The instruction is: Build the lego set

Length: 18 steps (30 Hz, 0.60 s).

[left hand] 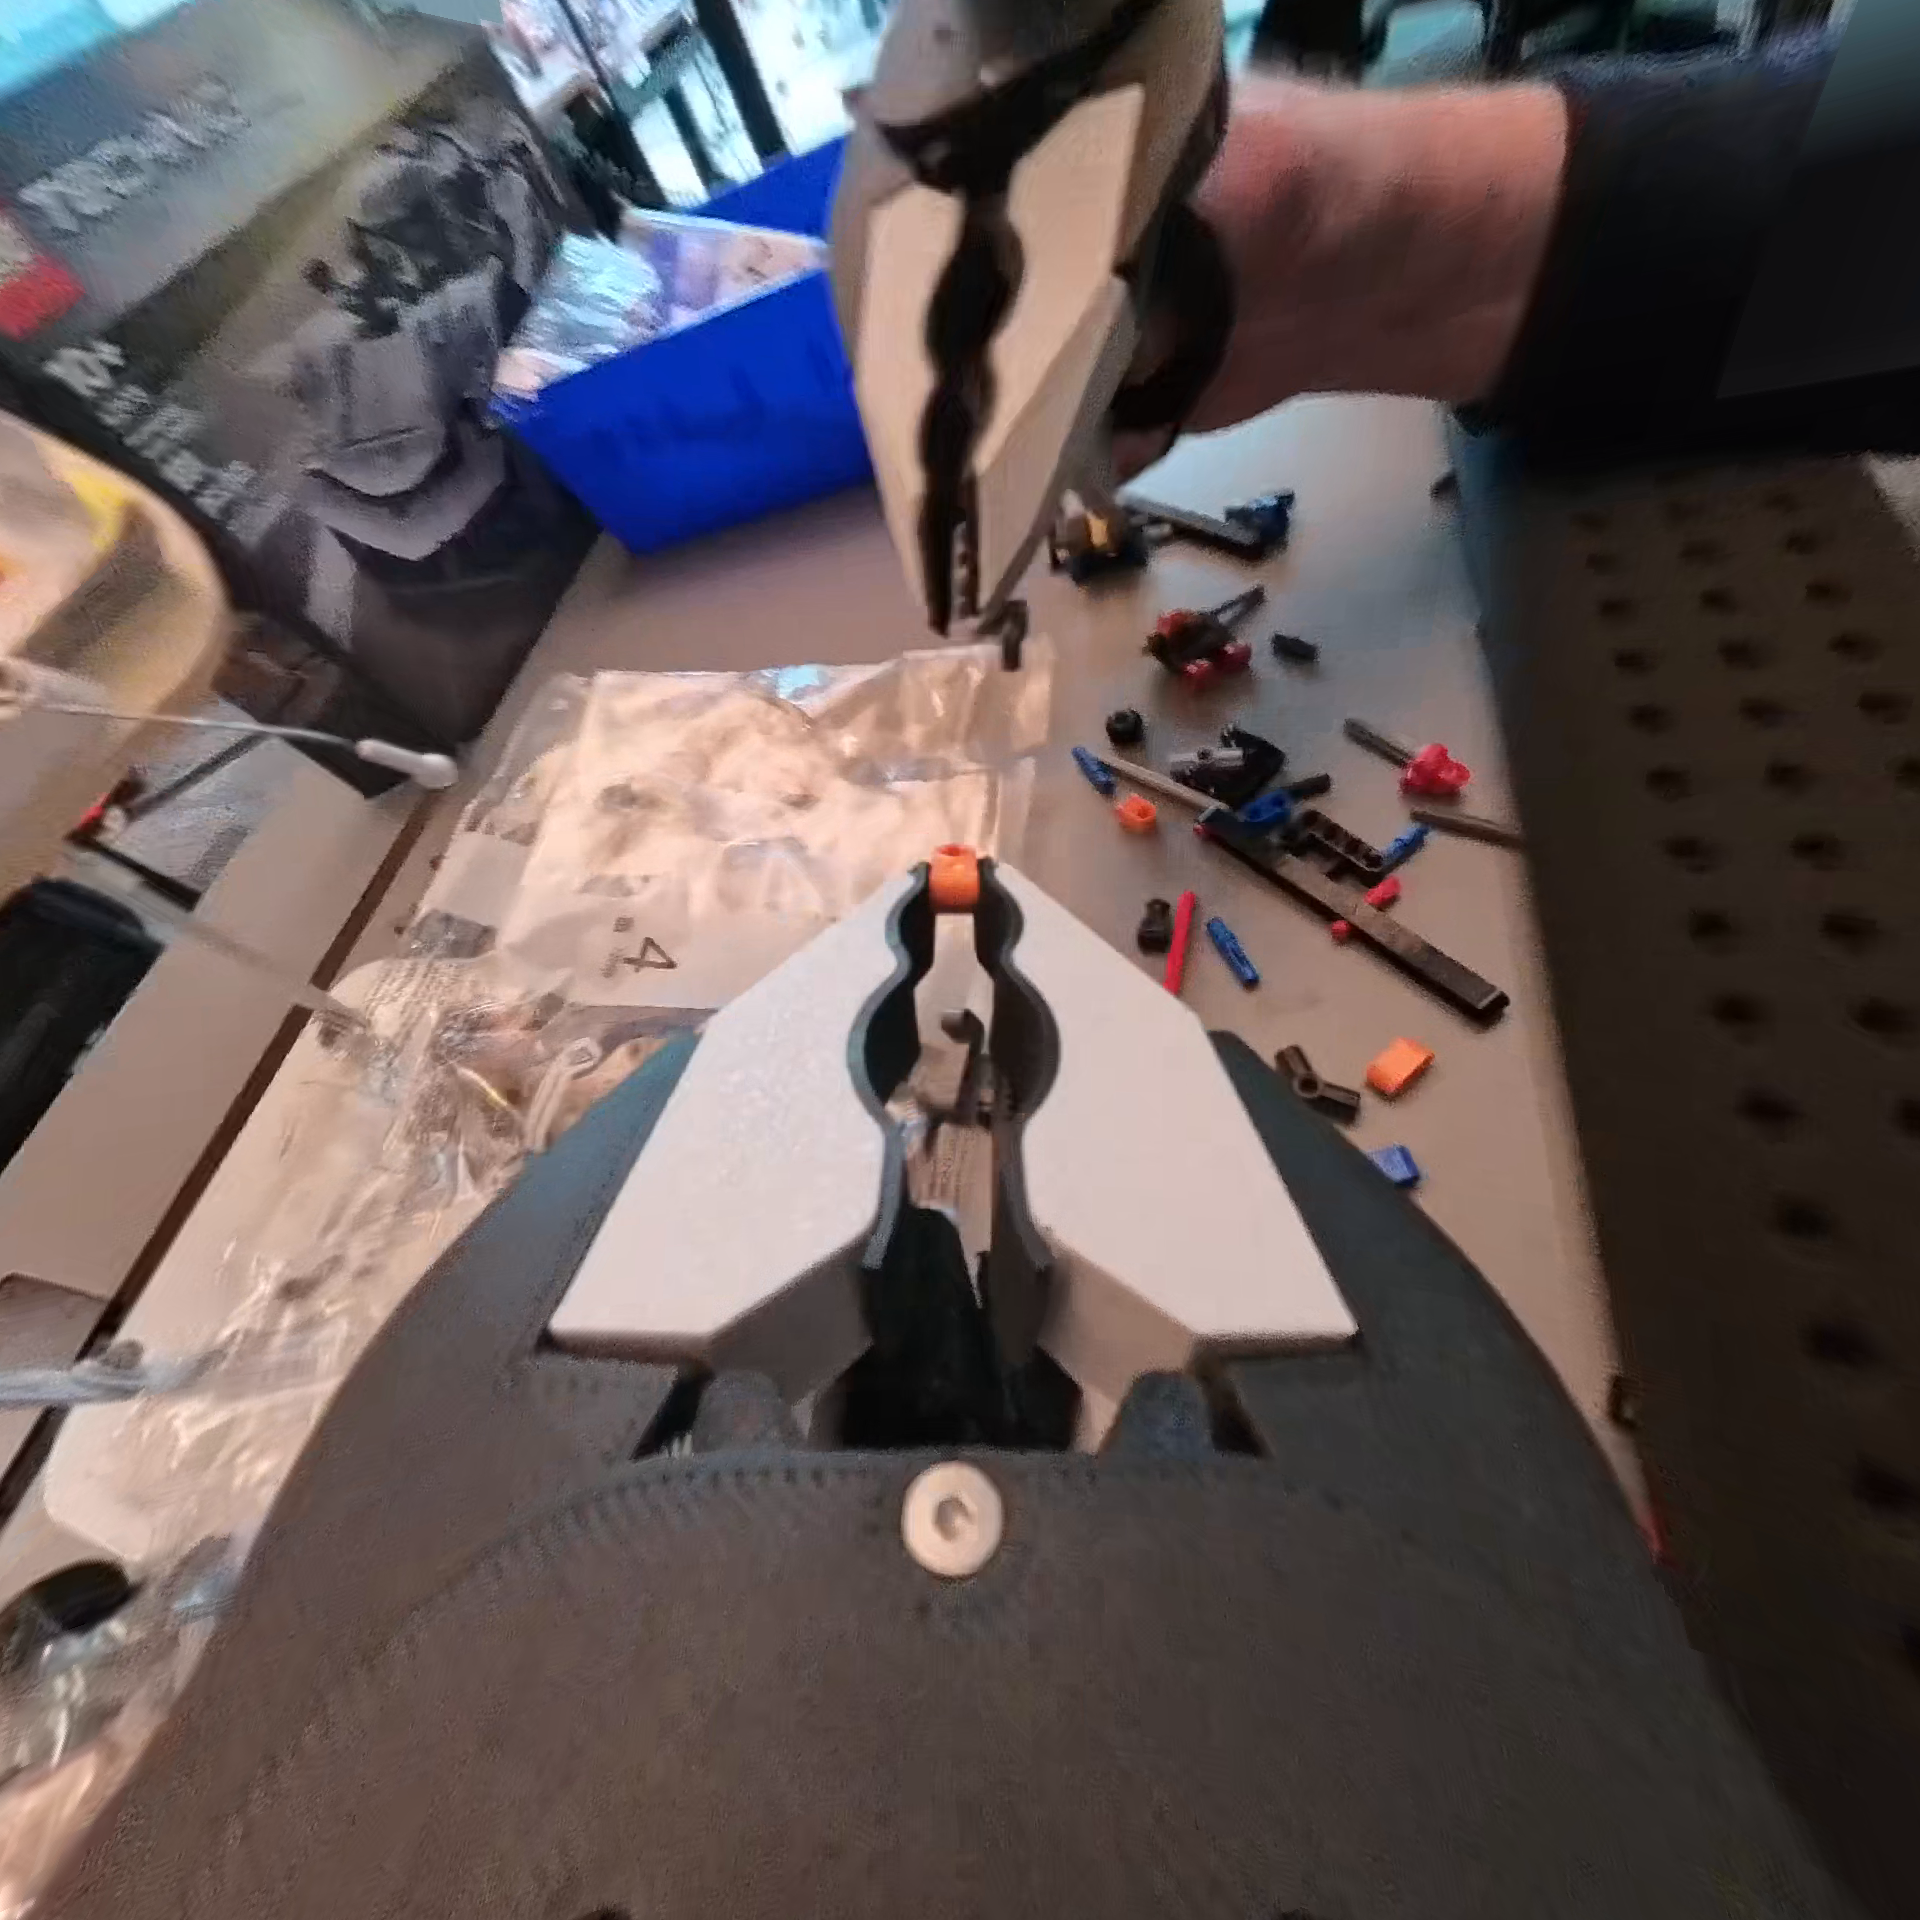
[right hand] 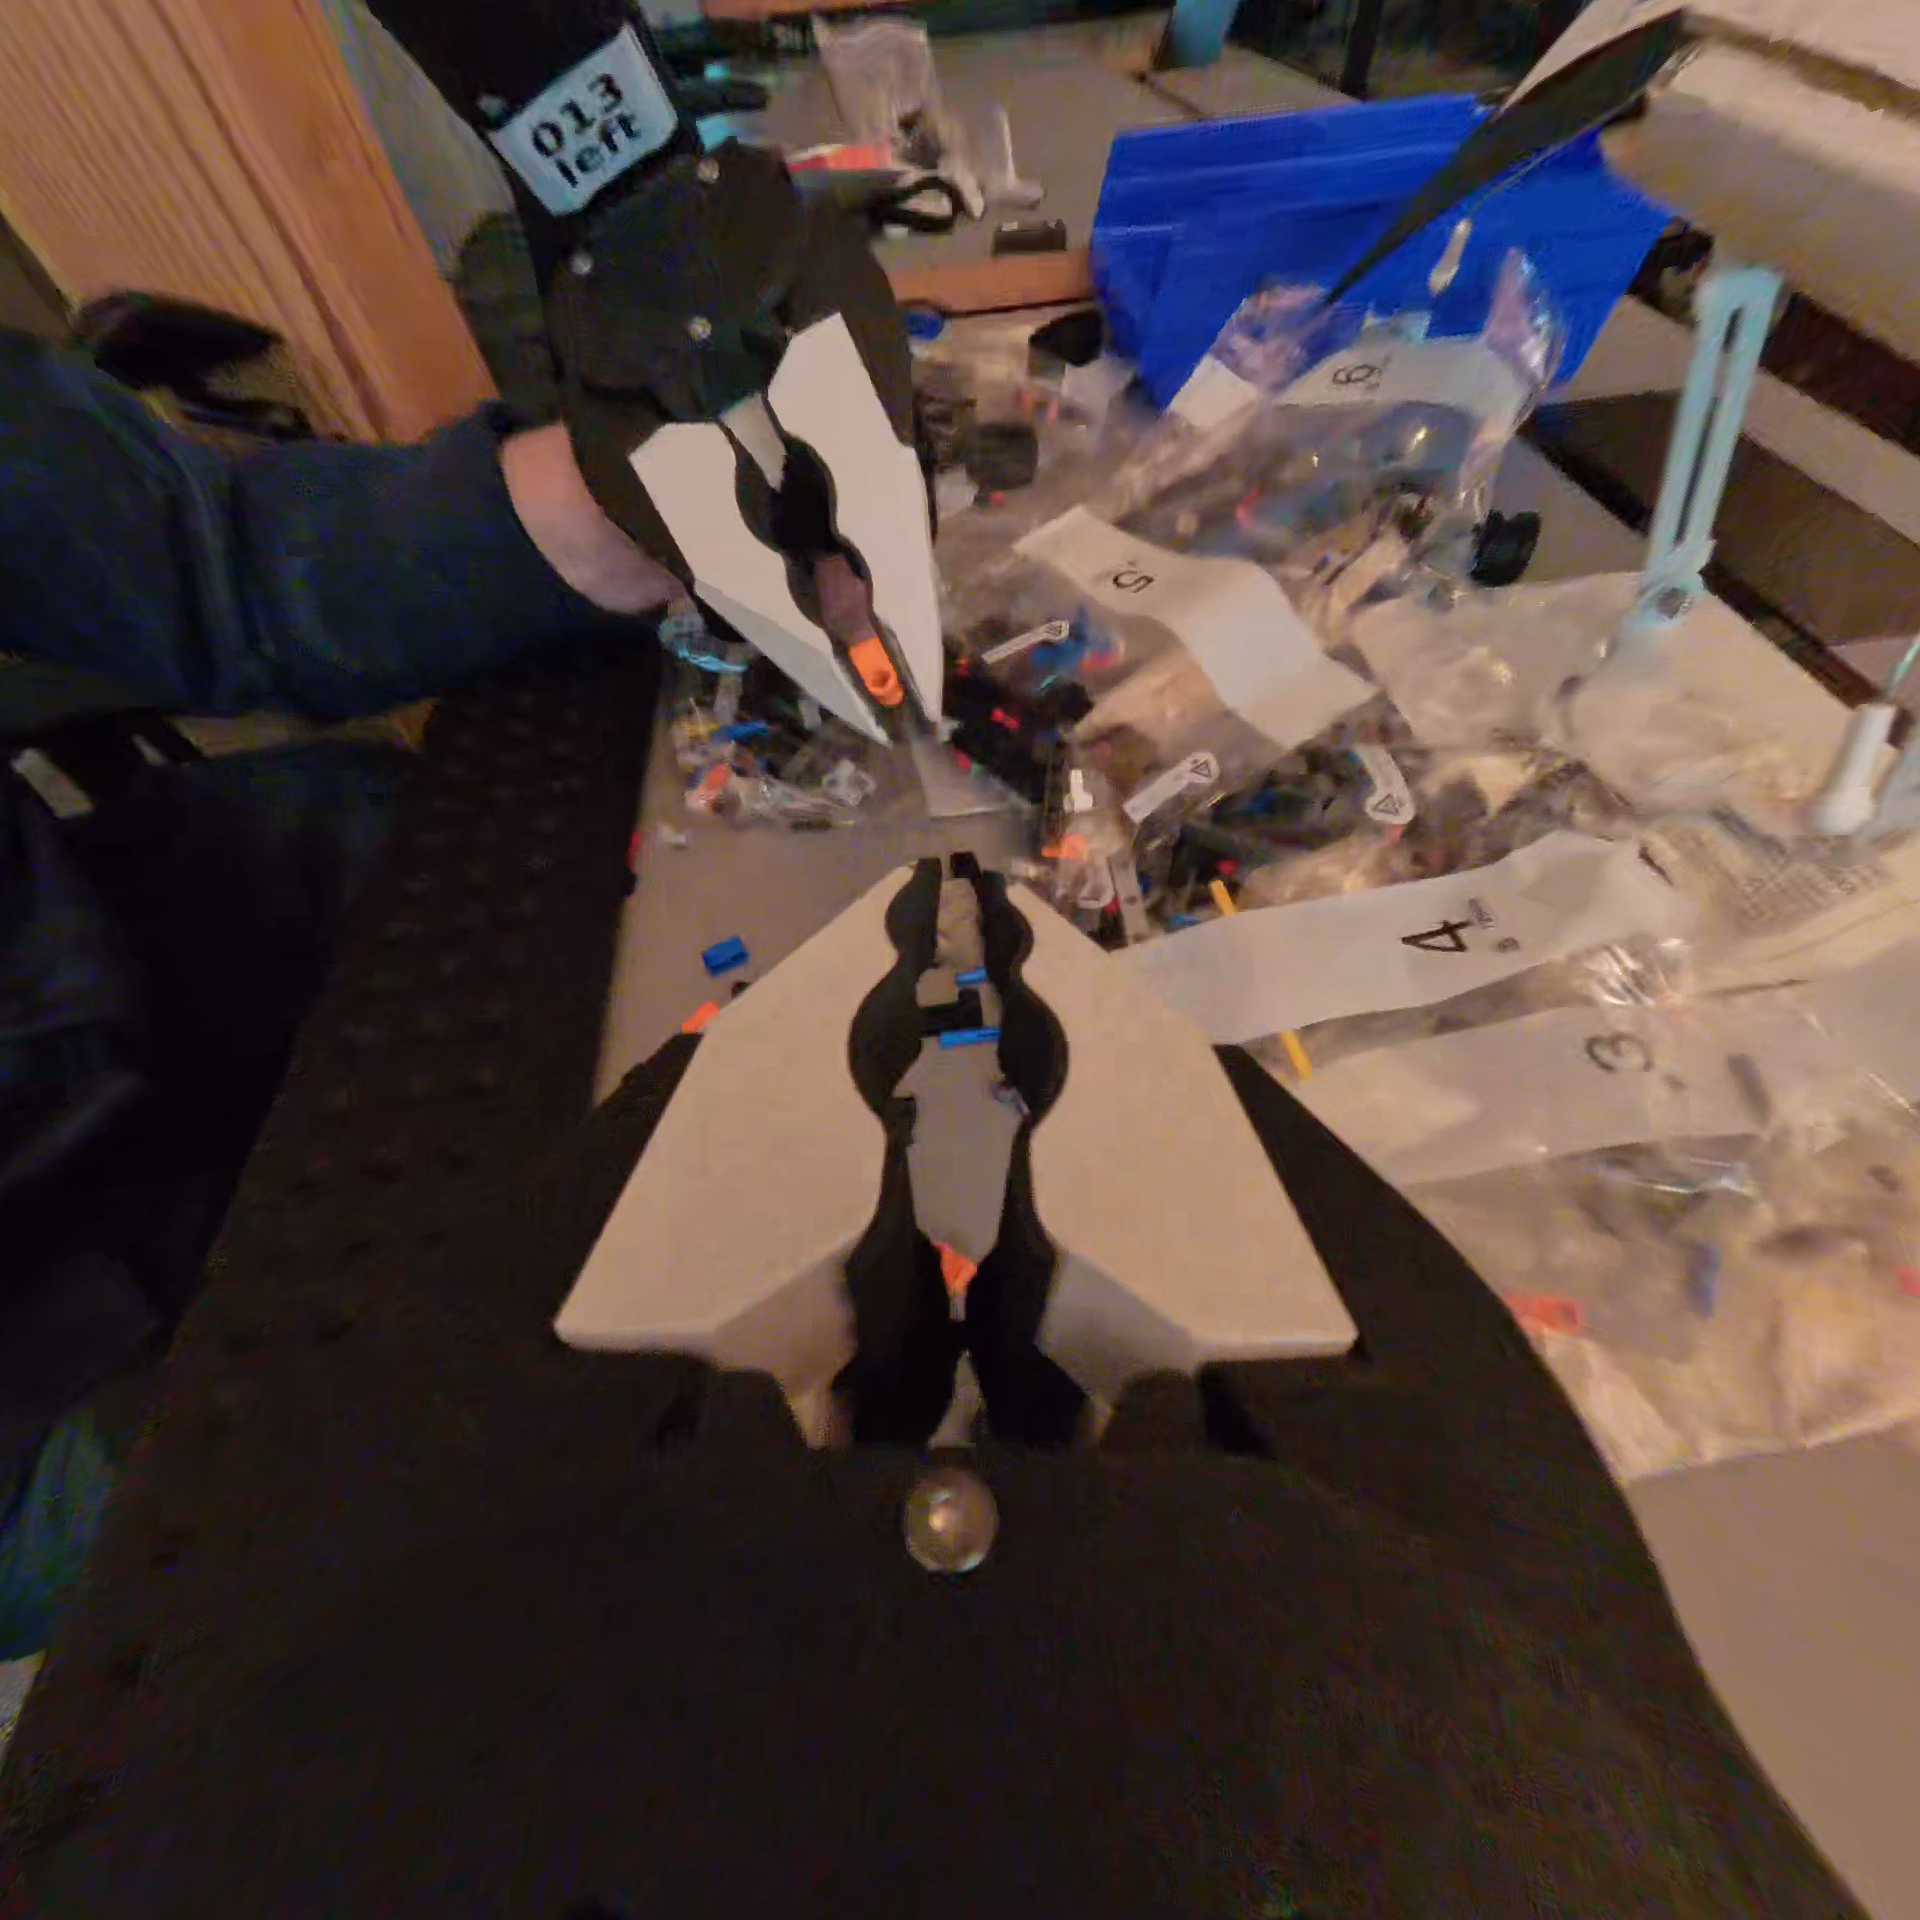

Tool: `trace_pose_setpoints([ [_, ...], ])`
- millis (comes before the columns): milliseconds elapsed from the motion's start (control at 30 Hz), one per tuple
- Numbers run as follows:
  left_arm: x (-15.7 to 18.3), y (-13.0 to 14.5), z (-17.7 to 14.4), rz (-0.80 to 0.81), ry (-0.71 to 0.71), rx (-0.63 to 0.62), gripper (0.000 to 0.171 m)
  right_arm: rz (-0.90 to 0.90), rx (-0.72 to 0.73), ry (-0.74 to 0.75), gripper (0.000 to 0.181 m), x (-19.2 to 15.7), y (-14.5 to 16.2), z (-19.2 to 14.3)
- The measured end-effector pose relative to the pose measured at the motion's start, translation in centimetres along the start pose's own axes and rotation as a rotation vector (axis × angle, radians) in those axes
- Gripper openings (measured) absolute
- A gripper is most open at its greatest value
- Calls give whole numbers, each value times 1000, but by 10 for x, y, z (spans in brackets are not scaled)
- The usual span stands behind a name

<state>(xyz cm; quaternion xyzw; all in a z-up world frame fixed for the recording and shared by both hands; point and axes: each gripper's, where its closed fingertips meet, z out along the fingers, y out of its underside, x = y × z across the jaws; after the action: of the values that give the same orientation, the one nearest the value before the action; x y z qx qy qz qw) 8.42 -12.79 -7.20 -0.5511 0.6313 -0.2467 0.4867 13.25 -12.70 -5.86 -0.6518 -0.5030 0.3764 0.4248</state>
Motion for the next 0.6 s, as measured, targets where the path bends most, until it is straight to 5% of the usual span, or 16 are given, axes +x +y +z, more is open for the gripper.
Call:
trace_pose_setpoints([
  [100,2,3,1,-3,21,-1,7,33,42,-36,8,-2,-4,-1],
  [467,38,38,33,36,168,-203,8,64,-195,-75,8,-7,40,26],
  [600,40,53,37,14,182,-274,25,55,-274,-67,9,-6,57,33],
])
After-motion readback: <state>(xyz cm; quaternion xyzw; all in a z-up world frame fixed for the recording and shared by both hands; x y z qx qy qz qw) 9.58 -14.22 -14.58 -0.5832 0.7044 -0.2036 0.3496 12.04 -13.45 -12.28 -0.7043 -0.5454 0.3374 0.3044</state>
